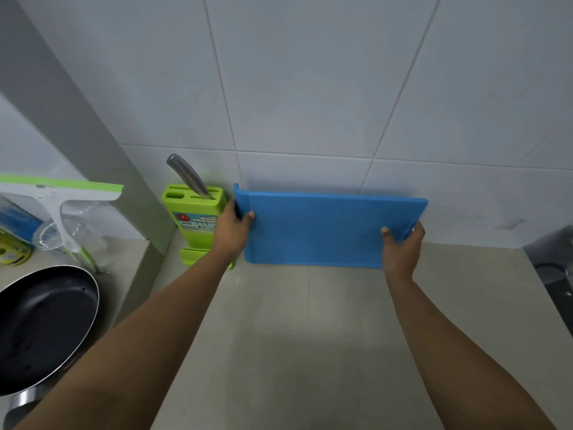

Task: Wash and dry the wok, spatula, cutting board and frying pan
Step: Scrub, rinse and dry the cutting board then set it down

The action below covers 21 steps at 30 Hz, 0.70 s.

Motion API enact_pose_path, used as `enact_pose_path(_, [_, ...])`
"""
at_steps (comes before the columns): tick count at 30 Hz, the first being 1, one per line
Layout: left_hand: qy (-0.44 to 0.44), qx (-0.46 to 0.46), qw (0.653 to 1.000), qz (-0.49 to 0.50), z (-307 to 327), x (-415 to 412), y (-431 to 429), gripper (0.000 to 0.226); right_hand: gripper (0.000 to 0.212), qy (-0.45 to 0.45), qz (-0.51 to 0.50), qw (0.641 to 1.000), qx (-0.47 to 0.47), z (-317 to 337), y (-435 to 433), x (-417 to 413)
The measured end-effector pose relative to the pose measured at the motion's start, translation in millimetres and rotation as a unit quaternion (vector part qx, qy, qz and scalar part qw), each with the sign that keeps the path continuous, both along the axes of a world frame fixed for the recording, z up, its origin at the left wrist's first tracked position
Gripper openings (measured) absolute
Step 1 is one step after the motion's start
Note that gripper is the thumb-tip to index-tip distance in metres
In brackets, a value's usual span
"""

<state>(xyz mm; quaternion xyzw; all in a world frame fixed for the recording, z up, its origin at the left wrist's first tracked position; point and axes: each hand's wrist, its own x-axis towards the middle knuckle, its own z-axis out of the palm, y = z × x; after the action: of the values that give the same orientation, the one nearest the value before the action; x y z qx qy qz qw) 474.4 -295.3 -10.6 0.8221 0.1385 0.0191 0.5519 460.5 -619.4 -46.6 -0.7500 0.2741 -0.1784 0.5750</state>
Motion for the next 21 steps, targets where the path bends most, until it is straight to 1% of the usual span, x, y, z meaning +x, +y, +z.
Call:
enact_pose_path(5, [-0.02,0.045,0.999,0.02,0,9,-8,0.041,0.057,0.026,0.005,1.0,-0.006,1,-3,13])
enact_pose_path(11, [-0.028,0.077,0.997,0.011,-1,20,-5,0.039,0.057,0.075,0.028,0.997,-0.019,4,-13,26])
enact_pose_path(14, [-0.027,0.079,0.996,0.01,-4,20,-5,0.043,0.057,0.077,0.033,0.996,-0.021,4,-13,26])
enact_pose_path(16, [-0.021,0.081,0.996,0.011,-6,17,-8,0.047,0.052,0.076,0.026,0.996,-0.031,2,-12,25])
enact_pose_path(18, [-0.013,0.093,0.996,0.012,-7,13,-13,0.054,0.046,0.078,0.02,0.995,-0.062,1,-9,21])
enact_pose_path(19, [-0.004,0.099,0.995,0.015,-7,10,-16,0.059,0.049,0.089,0.02,0.992,-0.085,0,-8,18])
enact_pose_path(21, [0.012,0.112,0.994,0.018,-12,0,-21,0.068,0.064,0.141,0.022,0.982,-0.127,0,-3,13])
